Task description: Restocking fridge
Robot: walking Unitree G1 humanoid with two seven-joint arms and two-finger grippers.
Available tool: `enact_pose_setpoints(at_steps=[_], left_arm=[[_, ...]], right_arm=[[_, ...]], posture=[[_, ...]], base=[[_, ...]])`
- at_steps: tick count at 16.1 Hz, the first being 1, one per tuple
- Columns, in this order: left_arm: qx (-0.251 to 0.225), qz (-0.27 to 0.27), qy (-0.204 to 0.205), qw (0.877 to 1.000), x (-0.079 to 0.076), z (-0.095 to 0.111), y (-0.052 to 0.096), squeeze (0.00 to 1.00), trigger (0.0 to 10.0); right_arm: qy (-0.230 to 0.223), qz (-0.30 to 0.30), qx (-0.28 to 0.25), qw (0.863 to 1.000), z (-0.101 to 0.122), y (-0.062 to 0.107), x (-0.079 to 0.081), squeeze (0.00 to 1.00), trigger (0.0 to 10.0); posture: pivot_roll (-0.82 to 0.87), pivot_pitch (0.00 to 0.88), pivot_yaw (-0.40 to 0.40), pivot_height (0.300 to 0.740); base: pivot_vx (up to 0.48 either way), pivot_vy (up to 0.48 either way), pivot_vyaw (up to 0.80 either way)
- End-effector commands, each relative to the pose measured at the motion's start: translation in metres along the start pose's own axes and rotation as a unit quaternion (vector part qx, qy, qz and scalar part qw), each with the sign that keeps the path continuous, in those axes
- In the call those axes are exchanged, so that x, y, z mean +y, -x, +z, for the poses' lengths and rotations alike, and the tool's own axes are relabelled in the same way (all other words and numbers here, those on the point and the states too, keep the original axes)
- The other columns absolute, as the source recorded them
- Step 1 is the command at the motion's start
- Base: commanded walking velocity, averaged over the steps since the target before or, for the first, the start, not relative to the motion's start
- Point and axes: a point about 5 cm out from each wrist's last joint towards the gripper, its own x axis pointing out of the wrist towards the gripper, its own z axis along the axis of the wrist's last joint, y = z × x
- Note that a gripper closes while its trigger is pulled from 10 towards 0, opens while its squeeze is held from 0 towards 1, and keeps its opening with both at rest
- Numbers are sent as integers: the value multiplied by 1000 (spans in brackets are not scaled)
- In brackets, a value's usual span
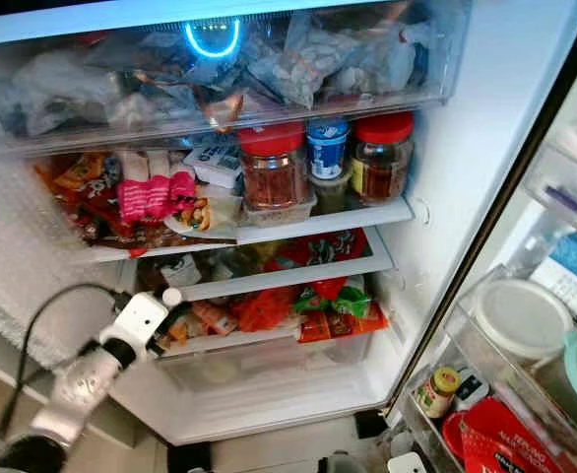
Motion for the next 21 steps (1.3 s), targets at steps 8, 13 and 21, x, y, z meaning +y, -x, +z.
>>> enact_pose_setpoints(at_steps=[8, 13, 21], left_arm=[[40, -61, -247, 966, -6, -11, -12, 0, 10000], [39, -2, -298, 954, 11, -4, -27, 0, 10000], [61, 5, -276, 959, 6, 3, -45, 0, 10000]], right_arm=[[-9, 7, 0, 1000, -2, 0, 4, 0, 10000], [-10, 4, 1, 1000, -4, 1, 3, 0, 10000], [-10, 2, 4, 1000, -7, 1, 1, 0, 10000]], posture=[[-211, 41, 46, 661], [-225, 57, 41, 661], [-238, 88, 29, 661]], base=[[0, 0, 0], [0, 0, 0], [0, 0, 0]])
